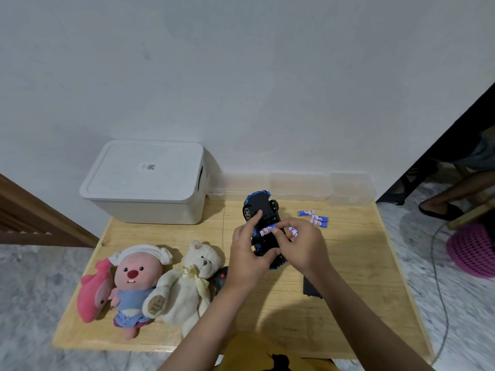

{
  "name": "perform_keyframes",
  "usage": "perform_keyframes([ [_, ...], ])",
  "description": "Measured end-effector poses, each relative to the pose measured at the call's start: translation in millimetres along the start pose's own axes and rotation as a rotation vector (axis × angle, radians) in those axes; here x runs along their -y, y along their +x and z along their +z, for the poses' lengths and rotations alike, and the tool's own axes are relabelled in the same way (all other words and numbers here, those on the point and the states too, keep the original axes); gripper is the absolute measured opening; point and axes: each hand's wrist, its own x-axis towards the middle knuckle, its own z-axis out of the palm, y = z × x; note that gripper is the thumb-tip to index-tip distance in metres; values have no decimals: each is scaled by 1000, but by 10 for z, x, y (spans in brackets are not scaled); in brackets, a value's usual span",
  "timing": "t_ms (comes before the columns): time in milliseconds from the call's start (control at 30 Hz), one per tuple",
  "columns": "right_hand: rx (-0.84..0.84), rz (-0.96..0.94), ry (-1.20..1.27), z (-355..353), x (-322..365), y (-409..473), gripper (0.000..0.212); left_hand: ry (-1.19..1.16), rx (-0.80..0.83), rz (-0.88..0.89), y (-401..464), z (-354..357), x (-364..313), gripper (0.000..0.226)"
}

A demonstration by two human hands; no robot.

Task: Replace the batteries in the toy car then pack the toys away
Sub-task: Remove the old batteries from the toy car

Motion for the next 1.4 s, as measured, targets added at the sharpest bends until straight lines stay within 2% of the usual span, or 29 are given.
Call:
perform_keyframes([
  [133, 27, -14, -175, -20, 80, -4, 26, 11, -3, 6, -4, 0, -3, 92],
  [400, 16, -64, -301, 5, 158, 0, 25, 19, -12, 30, -5, -14, -22, 99],
  [800, 121, -106, -365, -64, 274, 0, 24, 20, -4, 31, -23, -56, 10, 102],
  [1100, 126, -134, -488, -56, 317, 58, 30, 40, -2, 66, -17, -79, 29, 96],
  [1400, 129, -163, -480, -12, 252, 56, 27, 51, 23, 68, -17, -82, 68, 96],
])
